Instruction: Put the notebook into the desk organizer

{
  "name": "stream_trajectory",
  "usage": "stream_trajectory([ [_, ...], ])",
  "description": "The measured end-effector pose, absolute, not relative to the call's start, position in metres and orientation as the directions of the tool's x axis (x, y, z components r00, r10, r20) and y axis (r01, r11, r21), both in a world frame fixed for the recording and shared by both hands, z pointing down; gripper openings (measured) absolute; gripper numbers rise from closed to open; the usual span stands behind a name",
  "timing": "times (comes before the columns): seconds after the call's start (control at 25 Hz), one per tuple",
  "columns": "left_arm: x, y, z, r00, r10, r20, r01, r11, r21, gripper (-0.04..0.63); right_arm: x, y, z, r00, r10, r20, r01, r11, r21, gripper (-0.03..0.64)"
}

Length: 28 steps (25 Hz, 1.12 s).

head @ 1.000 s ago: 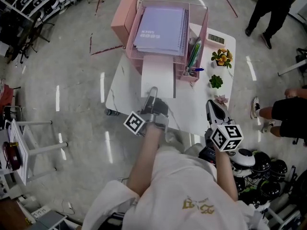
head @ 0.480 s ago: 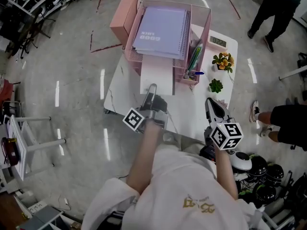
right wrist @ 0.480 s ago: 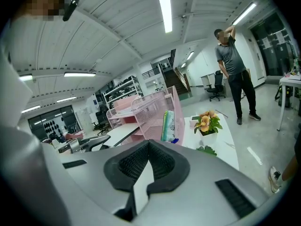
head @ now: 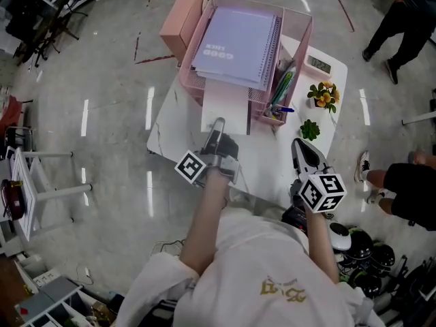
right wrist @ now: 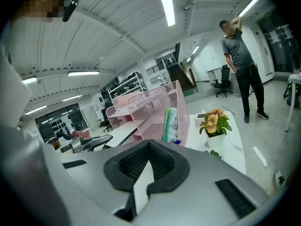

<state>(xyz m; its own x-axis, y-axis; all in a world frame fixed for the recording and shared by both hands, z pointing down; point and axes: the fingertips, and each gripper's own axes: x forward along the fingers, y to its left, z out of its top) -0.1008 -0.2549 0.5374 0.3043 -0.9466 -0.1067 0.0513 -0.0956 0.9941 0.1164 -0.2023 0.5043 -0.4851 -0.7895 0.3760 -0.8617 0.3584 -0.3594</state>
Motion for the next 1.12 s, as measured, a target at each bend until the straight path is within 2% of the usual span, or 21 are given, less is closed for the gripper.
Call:
stream_trajectory([
  [0.48, -0.1, -0.269, 0.545, 0.288, -0.955, -0.071, 0.026, -0.066, 0.997, 0.018, 0.115, -0.217, 0.519, -0.524, -0.756, 0.391, -0.838, 0.377, -0.394, 0.011],
  [1.12, -0.099, -0.297, 0.548, 0.35, -0.937, -0.026, -0.037, -0.041, 0.998, 0.023, 0.115, -0.233, 0.531, -0.537, -0.743, 0.399, -0.826, 0.368, -0.428, 0.011],
])
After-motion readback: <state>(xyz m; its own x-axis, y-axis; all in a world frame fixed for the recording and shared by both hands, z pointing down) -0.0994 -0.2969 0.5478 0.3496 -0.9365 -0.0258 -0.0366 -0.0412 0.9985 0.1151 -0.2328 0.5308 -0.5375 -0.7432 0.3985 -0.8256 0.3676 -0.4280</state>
